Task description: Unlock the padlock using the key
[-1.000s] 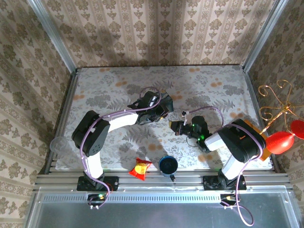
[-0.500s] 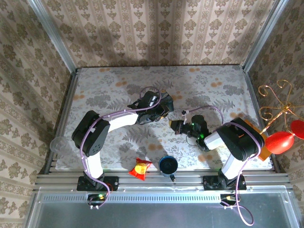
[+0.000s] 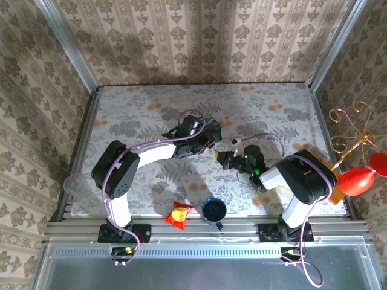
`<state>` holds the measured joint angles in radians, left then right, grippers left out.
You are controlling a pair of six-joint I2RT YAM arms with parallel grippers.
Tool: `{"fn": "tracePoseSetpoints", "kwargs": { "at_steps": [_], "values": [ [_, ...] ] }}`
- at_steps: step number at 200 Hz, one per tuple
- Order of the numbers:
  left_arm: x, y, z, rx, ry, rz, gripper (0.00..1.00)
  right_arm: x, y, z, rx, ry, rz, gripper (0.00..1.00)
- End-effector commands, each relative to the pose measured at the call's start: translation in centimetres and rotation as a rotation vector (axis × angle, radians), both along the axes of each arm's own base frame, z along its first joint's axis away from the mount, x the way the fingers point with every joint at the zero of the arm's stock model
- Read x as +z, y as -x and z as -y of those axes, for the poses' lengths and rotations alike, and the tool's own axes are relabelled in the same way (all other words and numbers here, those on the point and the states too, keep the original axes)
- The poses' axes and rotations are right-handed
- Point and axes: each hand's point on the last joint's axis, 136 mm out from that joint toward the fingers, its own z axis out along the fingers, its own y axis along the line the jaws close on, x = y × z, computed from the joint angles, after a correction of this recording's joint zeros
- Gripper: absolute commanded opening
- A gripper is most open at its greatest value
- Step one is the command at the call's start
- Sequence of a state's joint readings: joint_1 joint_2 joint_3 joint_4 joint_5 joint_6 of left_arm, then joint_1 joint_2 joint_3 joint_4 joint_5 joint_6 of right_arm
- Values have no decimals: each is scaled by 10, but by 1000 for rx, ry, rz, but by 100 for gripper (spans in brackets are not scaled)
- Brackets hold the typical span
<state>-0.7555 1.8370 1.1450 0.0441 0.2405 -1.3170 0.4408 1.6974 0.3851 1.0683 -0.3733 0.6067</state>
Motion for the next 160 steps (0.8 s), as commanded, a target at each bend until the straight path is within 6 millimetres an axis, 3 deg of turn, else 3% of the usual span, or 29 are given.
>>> {"fn": "tracePoseSetpoints", "kwargs": {
  "at_steps": [1,160],
  "values": [
    [12,1,7,-19,56,5,2,7,-9,-4,4,-25,0,0],
    [6,9,6,-51,55,-7,0,22,-12,-3,39,-17,-171,0]
  ]
}}
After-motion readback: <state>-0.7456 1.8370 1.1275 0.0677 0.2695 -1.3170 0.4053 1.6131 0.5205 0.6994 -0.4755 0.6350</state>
